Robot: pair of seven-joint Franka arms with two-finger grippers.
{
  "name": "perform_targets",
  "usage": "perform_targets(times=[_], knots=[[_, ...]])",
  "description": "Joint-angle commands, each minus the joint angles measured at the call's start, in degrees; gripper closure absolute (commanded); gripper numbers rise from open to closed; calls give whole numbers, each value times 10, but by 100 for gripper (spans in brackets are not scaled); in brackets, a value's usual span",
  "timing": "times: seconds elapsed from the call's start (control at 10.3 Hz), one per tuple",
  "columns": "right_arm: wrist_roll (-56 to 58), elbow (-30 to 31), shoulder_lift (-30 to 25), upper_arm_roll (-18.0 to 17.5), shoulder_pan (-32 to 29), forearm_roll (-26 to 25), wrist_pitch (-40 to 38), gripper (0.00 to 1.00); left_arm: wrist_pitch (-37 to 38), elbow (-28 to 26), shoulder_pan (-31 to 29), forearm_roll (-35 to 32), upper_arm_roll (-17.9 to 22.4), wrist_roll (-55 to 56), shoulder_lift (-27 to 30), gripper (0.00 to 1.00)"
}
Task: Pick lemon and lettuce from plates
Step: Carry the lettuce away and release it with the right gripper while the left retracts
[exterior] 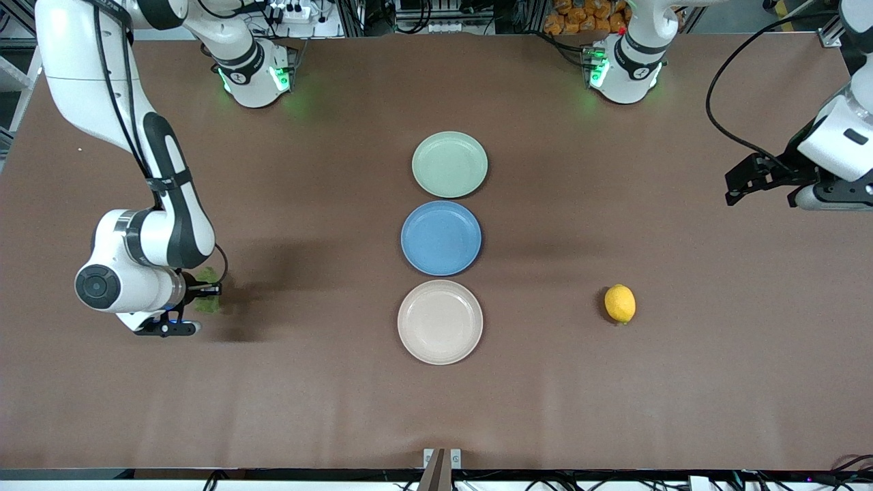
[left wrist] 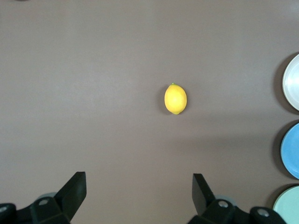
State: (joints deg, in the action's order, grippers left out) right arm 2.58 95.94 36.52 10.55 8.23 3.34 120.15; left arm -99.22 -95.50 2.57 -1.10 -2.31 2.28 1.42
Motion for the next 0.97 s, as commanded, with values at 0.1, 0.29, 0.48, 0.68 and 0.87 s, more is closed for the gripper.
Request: perform_targets(times=[0.1, 0.29, 0.48, 0.68, 0.87], knots=[[32, -50, -27, -8, -18, 11, -80, 0, 57, 56, 2, -10, -2, -8, -8, 0], [34, -66, -64, -7, -20, 11, -136, 0, 60, 65, -2, 6, 0, -7, -7, 0], [31, -66, -104, -8, -27, 9, -170, 0, 102, 69, -5, 4, 0, -2, -5, 0], [29, -66, -151, -38, -62, 8, -223, 0, 104, 69, -6, 7, 1, -6, -1, 0], [28, -73, -192, -73, -95, 0, -271, 0, 104, 69, -3, 7, -2, -8, -4, 0]])
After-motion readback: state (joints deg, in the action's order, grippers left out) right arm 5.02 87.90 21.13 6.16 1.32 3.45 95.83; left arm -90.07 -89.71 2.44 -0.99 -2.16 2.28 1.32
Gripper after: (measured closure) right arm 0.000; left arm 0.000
